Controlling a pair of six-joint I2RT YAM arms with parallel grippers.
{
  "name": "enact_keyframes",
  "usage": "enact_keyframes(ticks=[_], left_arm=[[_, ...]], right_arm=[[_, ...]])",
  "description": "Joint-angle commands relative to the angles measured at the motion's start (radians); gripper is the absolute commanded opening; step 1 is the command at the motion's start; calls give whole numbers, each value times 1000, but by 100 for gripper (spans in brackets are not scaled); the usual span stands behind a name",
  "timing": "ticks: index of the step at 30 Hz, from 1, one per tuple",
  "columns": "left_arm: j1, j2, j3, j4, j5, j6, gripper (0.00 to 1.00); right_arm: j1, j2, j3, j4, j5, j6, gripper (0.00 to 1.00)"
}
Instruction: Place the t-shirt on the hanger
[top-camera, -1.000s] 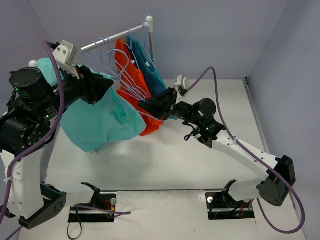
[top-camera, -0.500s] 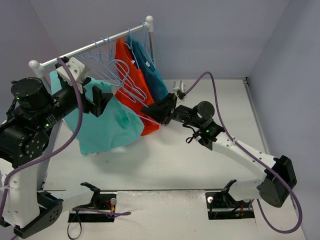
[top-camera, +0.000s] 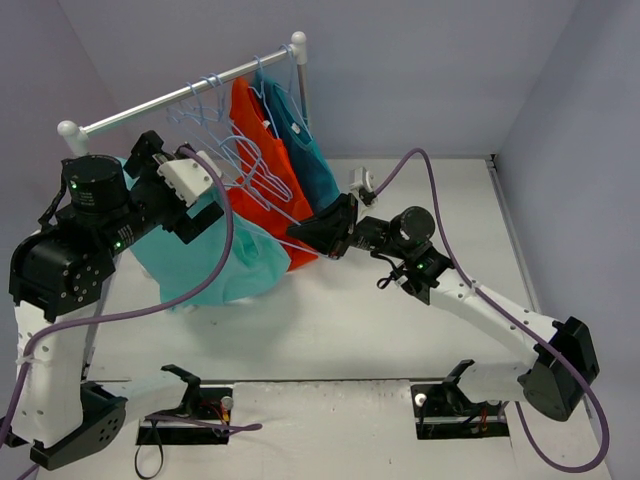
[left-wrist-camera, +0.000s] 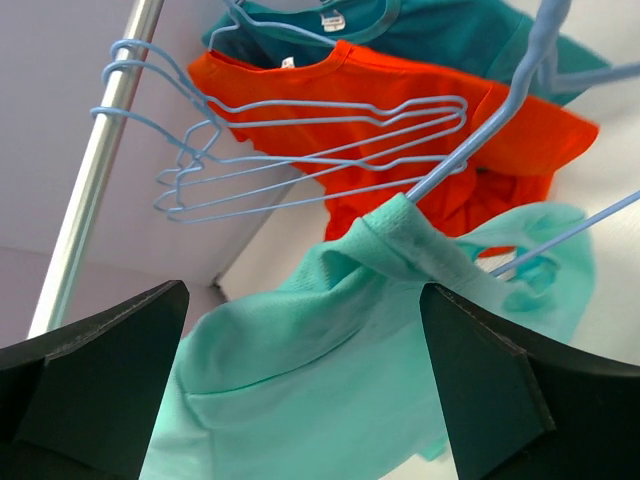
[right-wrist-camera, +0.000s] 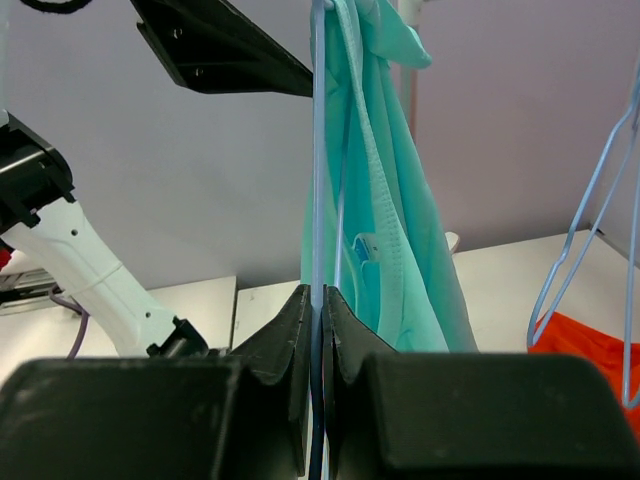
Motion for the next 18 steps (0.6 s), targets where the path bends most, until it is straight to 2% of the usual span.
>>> enact_keyframes(ticks=[1, 10, 18], left_arm=[[2, -45, 10, 13, -2, 173, 97], [2, -12, -34, -93, 80, 252, 97], [2, 19, -61, -95, 106, 275, 97]], right_arm=[[-4, -51, 10, 130, -43, 9, 0], [-4, -57, 15, 124, -82, 17, 0], [-4, -63, 16, 112, -106, 19, 0]])
